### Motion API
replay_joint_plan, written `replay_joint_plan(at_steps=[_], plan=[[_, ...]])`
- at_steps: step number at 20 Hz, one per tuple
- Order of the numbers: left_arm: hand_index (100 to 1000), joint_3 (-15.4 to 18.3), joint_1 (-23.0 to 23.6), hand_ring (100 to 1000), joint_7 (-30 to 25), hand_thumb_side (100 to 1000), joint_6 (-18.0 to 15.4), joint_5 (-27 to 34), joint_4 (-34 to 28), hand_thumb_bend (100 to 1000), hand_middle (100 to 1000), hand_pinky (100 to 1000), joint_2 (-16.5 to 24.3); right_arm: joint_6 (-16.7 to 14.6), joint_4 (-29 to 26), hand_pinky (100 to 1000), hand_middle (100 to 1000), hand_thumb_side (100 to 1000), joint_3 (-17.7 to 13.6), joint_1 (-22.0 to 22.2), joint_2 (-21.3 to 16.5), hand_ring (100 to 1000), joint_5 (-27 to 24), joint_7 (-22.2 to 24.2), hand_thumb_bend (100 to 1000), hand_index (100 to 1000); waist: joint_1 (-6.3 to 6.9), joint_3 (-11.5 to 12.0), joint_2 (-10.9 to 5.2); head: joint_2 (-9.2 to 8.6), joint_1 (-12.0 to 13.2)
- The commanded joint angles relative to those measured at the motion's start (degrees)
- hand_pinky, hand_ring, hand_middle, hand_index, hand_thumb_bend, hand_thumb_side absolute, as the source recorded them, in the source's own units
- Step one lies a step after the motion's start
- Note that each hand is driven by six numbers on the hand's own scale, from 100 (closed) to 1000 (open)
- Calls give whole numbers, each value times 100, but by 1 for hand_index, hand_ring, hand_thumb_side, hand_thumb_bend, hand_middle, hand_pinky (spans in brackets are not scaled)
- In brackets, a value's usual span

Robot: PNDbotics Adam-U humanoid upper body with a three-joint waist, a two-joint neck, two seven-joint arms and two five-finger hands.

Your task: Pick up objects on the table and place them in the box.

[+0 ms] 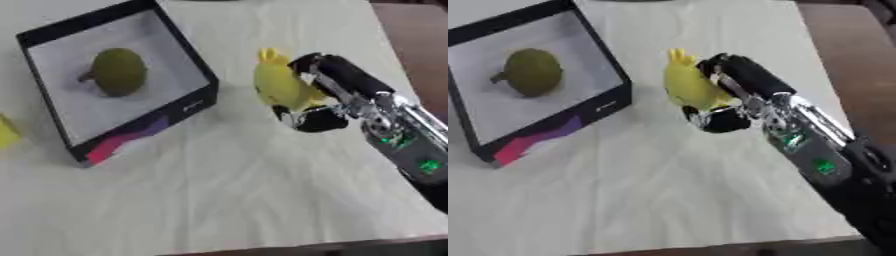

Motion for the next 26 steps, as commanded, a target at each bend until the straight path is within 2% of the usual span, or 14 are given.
replay_joint_plan(at_steps=[1,4,7,8,9,11,14,16,20,26], plan=[[794,63,-7,727,15,735,-39,-5,-53,100,744,829,223,-180,-137,865,544,295,-193,-322,-531,867,-424,-105,286,751,27,29,-149,-72,-53],[795,69,-8,727,34,728,-65,11,-66,100,745,829,265,-209,-137,867,546,318,-240,-721,-873,863,-766,-51,306,750,27,78,-184,-110,-119],[795,74,-50,728,58,714,-106,48,-94,100,745,829,323,-77,-137,869,548,350,-234,-1226,-1149,858,-998,125,342,748,36,167,-214,-141,-217],[796,76,-69,729,67,706,-123,63,-105,100,746,829,345,-9,-137,870,550,444,-221,-1414,-1204,856,-1030,185,210,747,39,203,-221,-143,-267],[796,79,-95,729,78,700,-142,79,-121,100,746,829,368,70,-137,870,549,366,-197,-1608,-1239,855,-1039,249,355,747,43,244,-228,-143,-326],[797,92,-159,730,103,682,-194,115,-147,100,747,829,413,265,-137,869,547,377,-137,-1957,-1254,853,-1008,386,364,744,48,337,-236,-158,-441],[797,116,-228,731,140,668,-287,166,-155,100,747,828,491,535,-91,869,546,388,-20,-2429,-1208,849,-894,583,378,741,46,459,-240,-175,-560],[798,121,-280,731,156,656,-332,197,-156,100,748,829,531,596,68,870,549,409,63,-2715,-1141,846,-751,664,395,741,41,548,-237,-191,-648],[799,93,-449,732,145,642,-391,275,-156,100,748,829,570,534,708,875,546,424,246,-3166,-858,846,-349,732,387,738,31,833,-200,-232,-886],[799,22,-730,732,69,641,-398,437,-156,101,748,830,561,299,1734,877,543,420,396,-3657,-382,848,242,541,390,738,-43,1330,-146,-226,-1339]])
